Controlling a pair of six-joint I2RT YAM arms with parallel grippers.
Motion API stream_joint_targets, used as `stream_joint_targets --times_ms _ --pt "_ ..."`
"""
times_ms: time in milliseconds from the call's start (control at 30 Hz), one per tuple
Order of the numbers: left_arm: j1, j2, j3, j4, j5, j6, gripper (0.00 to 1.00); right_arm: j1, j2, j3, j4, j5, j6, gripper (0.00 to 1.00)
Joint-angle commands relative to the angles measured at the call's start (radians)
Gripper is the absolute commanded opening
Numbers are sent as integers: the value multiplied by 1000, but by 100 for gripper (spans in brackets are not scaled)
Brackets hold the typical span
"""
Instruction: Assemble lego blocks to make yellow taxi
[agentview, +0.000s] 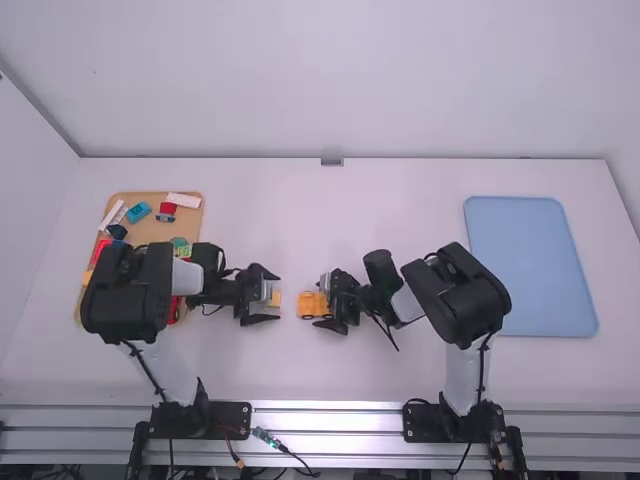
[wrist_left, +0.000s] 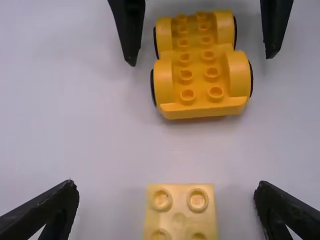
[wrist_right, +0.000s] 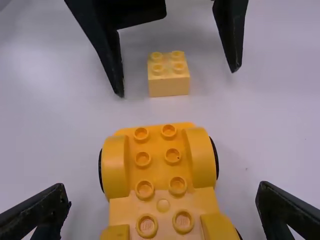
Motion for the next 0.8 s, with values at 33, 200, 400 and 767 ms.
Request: stream_joint_targets --times_ms 33,200,400,767 --pt "18 5 27 -27 -1 -19 91 1 7 6 -5 -8 5 99" --pt "20 5 29 -56 5 -19 80 0 7 7 -5 -6 5 99" --pt "23 5 27 -61 8 -20 63 0 7 7 -6 -6 5 99" --pt "17 5 18 -58 22 -20 50 0 7 8 -12 -5 5 99"
